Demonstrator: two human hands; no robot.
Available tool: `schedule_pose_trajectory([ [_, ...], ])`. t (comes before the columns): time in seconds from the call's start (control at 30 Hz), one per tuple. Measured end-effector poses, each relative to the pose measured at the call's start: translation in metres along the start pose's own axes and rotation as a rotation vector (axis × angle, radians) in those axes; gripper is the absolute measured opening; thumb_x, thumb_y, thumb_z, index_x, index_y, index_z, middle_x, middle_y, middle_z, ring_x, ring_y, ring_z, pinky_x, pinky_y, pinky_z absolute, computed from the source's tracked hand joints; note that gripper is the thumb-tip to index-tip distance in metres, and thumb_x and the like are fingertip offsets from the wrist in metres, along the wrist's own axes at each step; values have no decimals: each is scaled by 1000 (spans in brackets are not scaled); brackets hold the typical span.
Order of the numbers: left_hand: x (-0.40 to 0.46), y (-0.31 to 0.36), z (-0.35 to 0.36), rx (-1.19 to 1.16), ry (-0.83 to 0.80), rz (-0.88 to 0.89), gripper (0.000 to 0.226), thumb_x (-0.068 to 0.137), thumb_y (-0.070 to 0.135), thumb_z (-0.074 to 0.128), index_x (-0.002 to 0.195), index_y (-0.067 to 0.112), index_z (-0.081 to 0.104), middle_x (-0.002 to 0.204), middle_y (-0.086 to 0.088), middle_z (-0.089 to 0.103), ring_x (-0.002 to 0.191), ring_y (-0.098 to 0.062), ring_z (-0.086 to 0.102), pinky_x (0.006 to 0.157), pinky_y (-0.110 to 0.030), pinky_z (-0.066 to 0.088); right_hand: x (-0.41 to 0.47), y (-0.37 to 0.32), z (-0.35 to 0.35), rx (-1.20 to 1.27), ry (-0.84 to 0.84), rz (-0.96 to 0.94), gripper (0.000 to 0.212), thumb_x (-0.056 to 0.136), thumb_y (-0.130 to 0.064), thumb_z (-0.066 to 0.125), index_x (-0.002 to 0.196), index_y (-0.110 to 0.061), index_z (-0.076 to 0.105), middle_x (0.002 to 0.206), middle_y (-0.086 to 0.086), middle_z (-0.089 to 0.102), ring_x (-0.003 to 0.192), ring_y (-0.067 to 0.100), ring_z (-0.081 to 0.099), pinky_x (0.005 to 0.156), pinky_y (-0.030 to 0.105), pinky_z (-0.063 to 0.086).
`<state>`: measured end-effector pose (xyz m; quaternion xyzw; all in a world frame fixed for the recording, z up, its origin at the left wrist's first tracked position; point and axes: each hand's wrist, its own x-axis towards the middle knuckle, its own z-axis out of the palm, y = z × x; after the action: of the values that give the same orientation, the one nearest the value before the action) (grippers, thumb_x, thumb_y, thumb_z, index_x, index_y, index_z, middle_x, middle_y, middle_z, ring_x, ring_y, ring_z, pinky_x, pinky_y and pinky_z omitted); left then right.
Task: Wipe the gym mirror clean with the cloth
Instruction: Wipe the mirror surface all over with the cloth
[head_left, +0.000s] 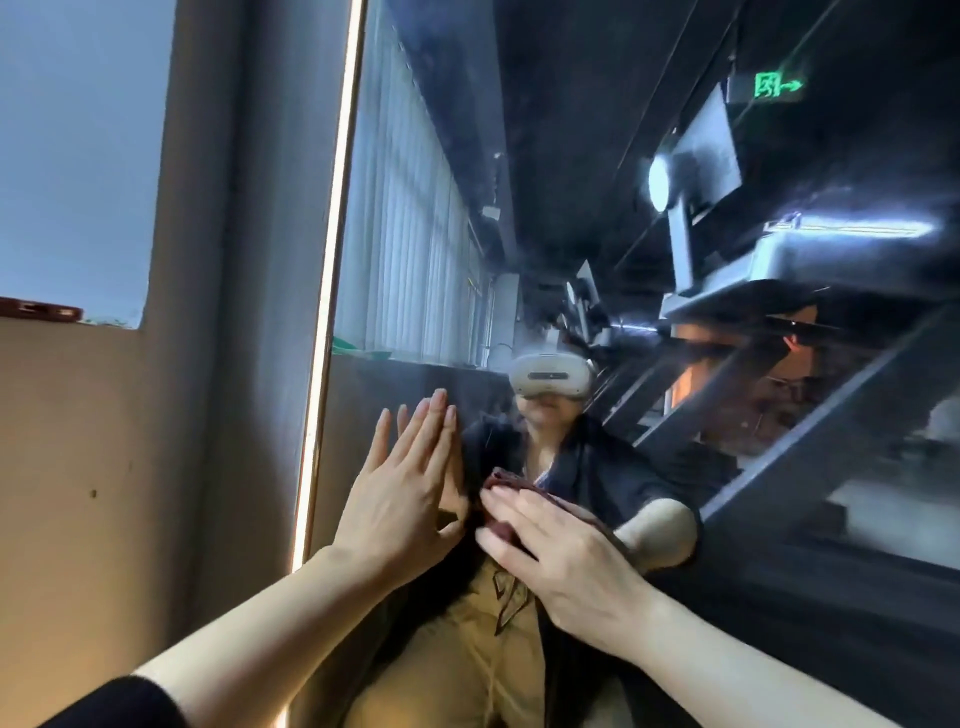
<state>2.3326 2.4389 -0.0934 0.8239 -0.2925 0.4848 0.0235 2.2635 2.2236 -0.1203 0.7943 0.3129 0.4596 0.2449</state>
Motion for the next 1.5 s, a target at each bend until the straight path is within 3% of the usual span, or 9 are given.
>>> schedule_pose_trajectory([
  [0.1, -4, -6, -8, 42, -58, 37, 113, 78, 66, 67, 158, 12, 8, 166, -10, 1, 151, -28, 1, 124, -53, -3, 15, 37, -22, -2, 110, 105, 42, 107, -12, 27, 136, -11, 56, 145, 20, 53, 136, 33, 49, 110, 51, 44],
  [0.23, -4, -3, -14, 56, -154, -9, 107, 92, 68, 46, 148, 20, -32, 154, -1, -40, 139, -22, -38, 114, -44, -27, 86, 75, -33, 4, 310, 607, 61, 87, -7, 72, 138, -16, 38, 152, 23, 43, 142, 43, 38, 105, 65, 36],
  [0.4, -11, -6, -9, 17, -157, -8, 109, 92, 67, 50, 149, 20, -30, 154, -2, -41, 139, -21, -41, 107, -40, -33, 37, 4, 15, -61, 206, 242, 51, 90, -1, 60, 138, -12, 49, 149, 23, 47, 143, 35, 38, 115, 50, 34],
  [0.53, -13, -11, -5, 1, -162, 43, 118, 85, 72, 56, 148, 20, -28, 155, -2, -39, 140, -22, -37, 110, -41, -29, 33, 27, -4, -135, 87, 75, 45, 89, -2, 61, 133, -10, 59, 145, 25, 50, 137, 38, 47, 113, 51, 35],
  [0.73, -14, -18, 9, -13, -8, 83, 121, 64, 68, 79, 155, 8, 27, 163, -14, 22, 149, -32, 17, 123, -42, 4, 129, 61, -20, -76, 372, 604, 48, 93, -10, 65, 138, -8, 48, 151, 27, 42, 143, 44, 37, 112, 57, 38],
  [0.87, -15, -21, 15, -9, 59, 110, 101, 81, 67, 58, 156, 7, 25, 164, -13, 19, 151, -29, 17, 121, -44, 7, 57, -5, 29, -86, 261, 360, 49, 97, -13, 59, 143, -12, 40, 154, 25, 38, 148, 38, 29, 122, 50, 25],
  [1.0, -16, -24, 22, 0, 58, 130, 93, 85, 67, 35, 155, 7, 26, 164, -12, 19, 152, -29, 17, 120, -47, 12, 14, -19, 28, -130, 79, 156, 44, 94, -10, 47, 138, -15, 45, 153, 22, 42, 147, 35, 34, 118, 47, 34],
  [1.27, -14, -27, 30, -30, 153, 154, 90, 86, 64, 38, 156, 9, 21, 164, -12, 18, 154, -24, 6, 121, -48, 12, 139, 46, -2, -139, 380, 564, 45, 95, -18, 59, 138, -10, 47, 150, 26, 43, 143, 43, 36, 115, 52, 29],
  [1.5, -36, -82, 35, -91, 166, 116, 90, 92, 63, 41, 159, 9, 15, 167, -11, 10, 154, -24, 10, 124, -44, 8, 18, -20, 20, -145, 48, 125, 43, 92, -5, 47, 134, -13, 48, 153, 21, 37, 148, 33, 29, 125, 40, 18],
])
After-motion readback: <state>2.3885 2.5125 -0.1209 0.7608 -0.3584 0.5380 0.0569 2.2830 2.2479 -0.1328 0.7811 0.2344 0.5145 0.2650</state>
